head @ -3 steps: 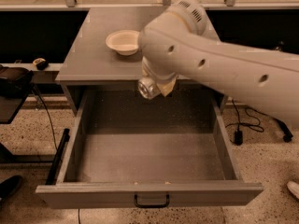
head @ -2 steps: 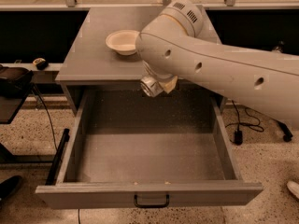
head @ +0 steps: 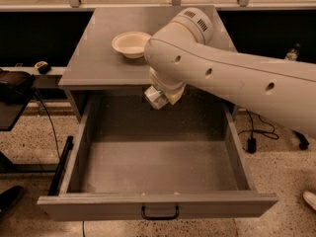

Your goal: Place 7up can into top drawer

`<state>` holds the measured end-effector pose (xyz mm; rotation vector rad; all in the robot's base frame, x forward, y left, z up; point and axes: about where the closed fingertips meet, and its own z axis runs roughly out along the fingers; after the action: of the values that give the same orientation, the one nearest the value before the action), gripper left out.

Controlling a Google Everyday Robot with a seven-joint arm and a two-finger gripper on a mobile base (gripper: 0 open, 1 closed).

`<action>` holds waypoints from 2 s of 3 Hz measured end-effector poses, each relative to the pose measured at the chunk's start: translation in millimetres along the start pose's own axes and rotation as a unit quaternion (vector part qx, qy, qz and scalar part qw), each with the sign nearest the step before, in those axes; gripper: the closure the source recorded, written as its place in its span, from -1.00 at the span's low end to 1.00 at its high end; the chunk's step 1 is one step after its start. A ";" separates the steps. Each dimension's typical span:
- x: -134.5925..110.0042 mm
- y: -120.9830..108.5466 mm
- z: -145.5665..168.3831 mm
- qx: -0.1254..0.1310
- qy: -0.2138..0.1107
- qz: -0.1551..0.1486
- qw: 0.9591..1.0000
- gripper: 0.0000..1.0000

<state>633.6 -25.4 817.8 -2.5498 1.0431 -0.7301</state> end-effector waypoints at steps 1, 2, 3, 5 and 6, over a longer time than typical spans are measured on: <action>0.5 -0.7 -1.3 0.000 0.000 0.000 1.000 1.00; -11.3 22.3 0.2 -0.022 -0.032 0.021 0.999 1.00; -29.6 110.3 -13.2 -0.097 -0.095 0.079 0.988 1.00; -43.2 130.5 -23.4 -0.111 -0.135 0.121 0.977 1.00; -67.5 132.9 17.3 -0.123 -0.159 0.122 0.972 1.00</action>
Offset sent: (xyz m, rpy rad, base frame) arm -0.2031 -0.0609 -0.1121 0.3431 0.8002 -0.2285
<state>526.6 -68.3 721.7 -2.5531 1.3679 -0.1260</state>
